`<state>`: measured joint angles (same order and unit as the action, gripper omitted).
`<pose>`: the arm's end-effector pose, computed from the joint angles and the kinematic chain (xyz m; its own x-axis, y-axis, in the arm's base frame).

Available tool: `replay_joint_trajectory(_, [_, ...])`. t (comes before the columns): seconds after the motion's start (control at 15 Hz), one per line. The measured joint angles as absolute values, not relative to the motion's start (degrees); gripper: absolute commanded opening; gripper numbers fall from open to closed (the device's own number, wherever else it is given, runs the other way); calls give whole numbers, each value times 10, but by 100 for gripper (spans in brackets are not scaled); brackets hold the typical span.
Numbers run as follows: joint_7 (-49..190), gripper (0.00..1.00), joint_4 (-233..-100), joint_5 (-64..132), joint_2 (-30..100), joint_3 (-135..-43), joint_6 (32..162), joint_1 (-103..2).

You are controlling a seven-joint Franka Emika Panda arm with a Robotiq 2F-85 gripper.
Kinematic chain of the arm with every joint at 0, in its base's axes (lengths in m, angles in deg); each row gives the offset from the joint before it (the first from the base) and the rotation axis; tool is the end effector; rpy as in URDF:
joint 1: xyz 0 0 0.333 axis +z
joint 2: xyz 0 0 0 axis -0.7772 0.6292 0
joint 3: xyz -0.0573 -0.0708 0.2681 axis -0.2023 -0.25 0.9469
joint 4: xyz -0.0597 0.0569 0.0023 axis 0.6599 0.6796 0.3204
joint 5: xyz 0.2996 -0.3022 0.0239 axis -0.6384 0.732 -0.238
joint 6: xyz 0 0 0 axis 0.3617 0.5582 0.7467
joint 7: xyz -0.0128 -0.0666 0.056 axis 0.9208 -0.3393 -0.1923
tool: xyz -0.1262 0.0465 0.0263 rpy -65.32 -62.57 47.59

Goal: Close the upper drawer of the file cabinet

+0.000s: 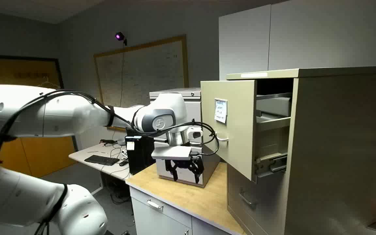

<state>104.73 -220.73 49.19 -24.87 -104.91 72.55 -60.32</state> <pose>0.3419 -0.2132 0.4360 0.9803 0.1913 0.0497 0.1849 -0.9765 0.1106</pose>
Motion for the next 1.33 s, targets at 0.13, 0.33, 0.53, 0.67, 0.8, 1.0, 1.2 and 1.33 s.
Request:
replay_joint_trajectory(0.13, [1047, 100, -2207, 492, -249, -1049, 726, -603])
replay_joint_trajectory(0.33, [1047, 100, -2207, 492, -249, -1049, 726, -603])
replay_joint_trajectory(0.53, [1047, 100, -2207, 492, -249, -1049, 726, -603])
replay_joint_trajectory(0.67, [1046, 75, -2207, 492, -248, -1049, 726, -603])
replay_joint_trajectory(0.8, [1040, 68, -2207, 492, -248, -1046, 735, -603])
replay_joint_trajectory(1.0, [1014, 42, -2208, 499, -251, -1032, 774, -604])
replay_joint_trajectory(1.2, [975, 20, -2209, 518, -262, -1006, 830, -611])
replay_joint_trajectory(1.33, [947, 6, -2214, 541, -275, -984, 872, -620])
